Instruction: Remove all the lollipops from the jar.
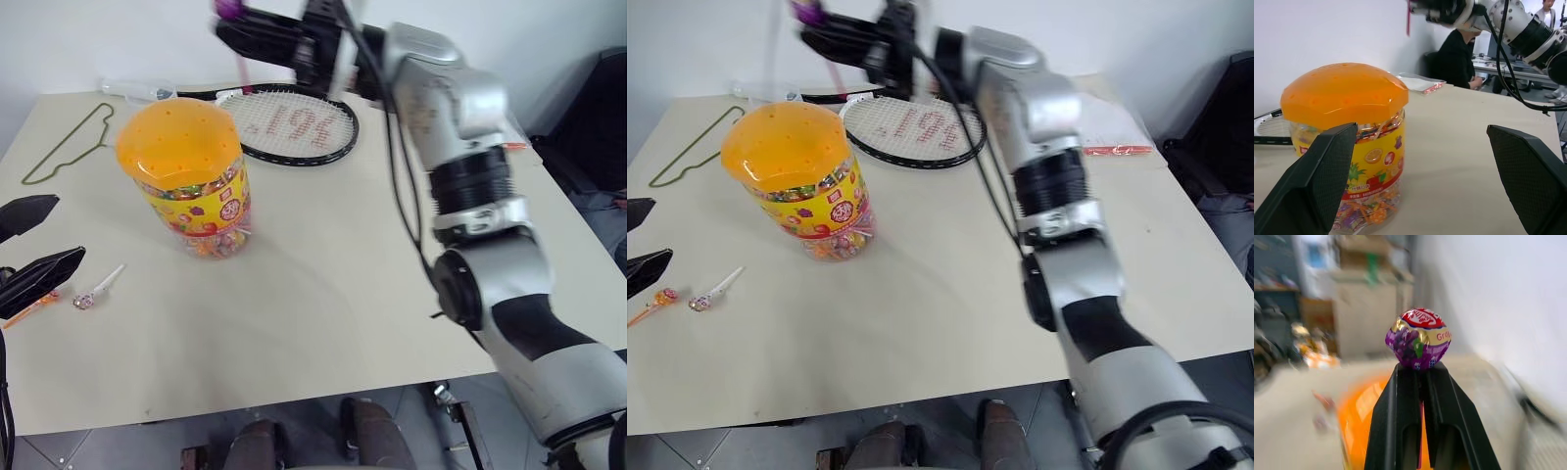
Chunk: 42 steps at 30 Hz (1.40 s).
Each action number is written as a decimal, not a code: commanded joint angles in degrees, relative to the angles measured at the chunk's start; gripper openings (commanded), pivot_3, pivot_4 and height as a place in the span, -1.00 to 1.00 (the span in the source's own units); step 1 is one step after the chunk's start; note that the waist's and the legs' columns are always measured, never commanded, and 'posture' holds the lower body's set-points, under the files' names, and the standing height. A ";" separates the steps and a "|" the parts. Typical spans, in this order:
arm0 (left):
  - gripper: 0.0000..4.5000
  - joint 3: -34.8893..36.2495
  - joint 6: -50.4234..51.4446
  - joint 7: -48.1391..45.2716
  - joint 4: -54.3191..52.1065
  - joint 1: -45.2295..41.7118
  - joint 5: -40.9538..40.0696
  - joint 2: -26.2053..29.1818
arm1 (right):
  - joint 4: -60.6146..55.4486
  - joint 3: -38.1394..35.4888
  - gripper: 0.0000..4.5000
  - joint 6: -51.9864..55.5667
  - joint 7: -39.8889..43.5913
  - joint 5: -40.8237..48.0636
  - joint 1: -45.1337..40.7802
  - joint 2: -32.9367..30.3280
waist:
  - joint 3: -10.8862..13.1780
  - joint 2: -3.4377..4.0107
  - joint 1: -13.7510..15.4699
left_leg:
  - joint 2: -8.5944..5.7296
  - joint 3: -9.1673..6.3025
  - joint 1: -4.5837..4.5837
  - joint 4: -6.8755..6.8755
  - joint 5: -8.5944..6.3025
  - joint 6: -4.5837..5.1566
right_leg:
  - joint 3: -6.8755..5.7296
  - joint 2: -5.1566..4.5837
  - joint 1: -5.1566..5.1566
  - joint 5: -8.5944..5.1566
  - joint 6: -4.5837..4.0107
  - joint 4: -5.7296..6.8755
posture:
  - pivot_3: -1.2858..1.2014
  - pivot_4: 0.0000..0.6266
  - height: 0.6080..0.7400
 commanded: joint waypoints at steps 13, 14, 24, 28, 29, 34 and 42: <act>1.00 0.40 0.53 -8.49 -1.94 4.16 -2.29 2.64 | -20.04 2.14 -0.99 23.60 -6.61 -3.47 28.00 -24.90 | 0.09 0.16 0.68 | 0.05 0.28 0.03 0.02 0.00 0.00 | 0.03 0.01 -0.04 -0.02 -0.03 -0.09 | 0.03 -0.52 1.00; 1.00 0.18 0.54 -8.94 -1.88 4.44 -2.12 2.71 | -19.53 2.00 -0.99 23.67 -6.82 -3.56 28.82 -25.23 | 0.09 0.17 0.71 | 0.06 0.31 0.04 0.02 0.00 0.00 | 0.04 0.01 -0.05 -0.02 -0.02 -0.10 | 0.03 -0.52 1.00; 1.00 -1.42 -0.79 -7.85 -0.17 5.13 1.36 3.06 | -12.20 0.26 -0.88 22.78 -13.81 -5.49 36.00 -23.37 | 0.10 0.18 1.81 | 0.08 0.32 0.04 0.06 0.00 -0.01 | 0.03 0.02 -0.03 -0.01 -0.02 -0.09 | 0.03 -0.52 1.00; 1.00 -1.44 0.01 -7.05 0.09 5.26 1.49 3.21 | -11.56 -0.46 -0.35 22.25 -14.93 -5.42 37.21 -23.03 | 0.10 0.18 2.09 | 0.07 0.31 0.04 0.06 0.00 0.00 | 0.02 0.02 -0.02 -0.01 -0.02 -0.11 | 0.03 -0.52 1.00; 1.00 -1.38 0.30 -6.74 0.12 5.50 1.60 3.31 | -11.87 -0.74 -0.21 22.31 -14.92 -5.23 37.45 -23.15 | 0.10 0.18 2.10 | 0.07 0.32 0.06 0.06 0.00 0.00 | 0.04 0.02 -0.01 -0.01 -0.02 -0.11 | 0.03 -0.52 1.00; 1.00 -1.22 1.82 -2.99 1.28 5.80 3.01 3.96 | -15.03 -2.14 0.54 23.30 -14.41 -3.86 38.52 -24.05 | 0.10 0.18 2.51 | 0.09 0.31 0.07 0.10 0.00 0.00 | 0.03 0.03 0.00 -0.01 -0.02 -0.09 | 0.03 -0.52 1.00; 1.00 -0.82 0.76 7.84 1.31 5.76 8.04 2.38 | -31.58 -11.42 0.99 20.48 -4.98 6.34 45.60 -29.93 | 0.12 0.21 3.04 | 0.09 0.25 0.02 0.06 -0.01 0.01 | 0.00 0.02 0.00 0.00 -0.01 -0.15 | 0.03 -0.52 1.00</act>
